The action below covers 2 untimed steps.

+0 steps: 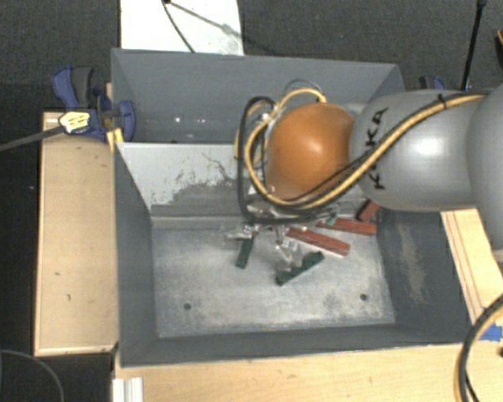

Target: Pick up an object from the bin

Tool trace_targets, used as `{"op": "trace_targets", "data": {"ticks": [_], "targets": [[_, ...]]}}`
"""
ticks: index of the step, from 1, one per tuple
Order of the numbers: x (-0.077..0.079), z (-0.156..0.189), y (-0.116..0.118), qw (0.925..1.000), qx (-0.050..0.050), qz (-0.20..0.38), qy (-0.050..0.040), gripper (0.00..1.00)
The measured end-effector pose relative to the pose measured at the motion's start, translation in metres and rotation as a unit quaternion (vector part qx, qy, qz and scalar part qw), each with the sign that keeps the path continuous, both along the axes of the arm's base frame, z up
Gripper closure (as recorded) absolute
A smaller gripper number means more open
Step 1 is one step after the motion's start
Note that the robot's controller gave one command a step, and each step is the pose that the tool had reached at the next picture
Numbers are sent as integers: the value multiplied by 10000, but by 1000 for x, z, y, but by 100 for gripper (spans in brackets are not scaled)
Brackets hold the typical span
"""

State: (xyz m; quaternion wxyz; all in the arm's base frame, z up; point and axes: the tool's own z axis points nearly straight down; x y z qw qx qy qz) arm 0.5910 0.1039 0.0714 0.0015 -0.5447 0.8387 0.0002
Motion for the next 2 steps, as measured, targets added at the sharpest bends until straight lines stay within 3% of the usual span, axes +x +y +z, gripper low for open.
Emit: {"op": "trace_targets", "data": {"ticks": [1,2], "targets": [[1,1,1,10000,7,-50,1,0],[1,1,1,10000,4,-71,11,100]]}}
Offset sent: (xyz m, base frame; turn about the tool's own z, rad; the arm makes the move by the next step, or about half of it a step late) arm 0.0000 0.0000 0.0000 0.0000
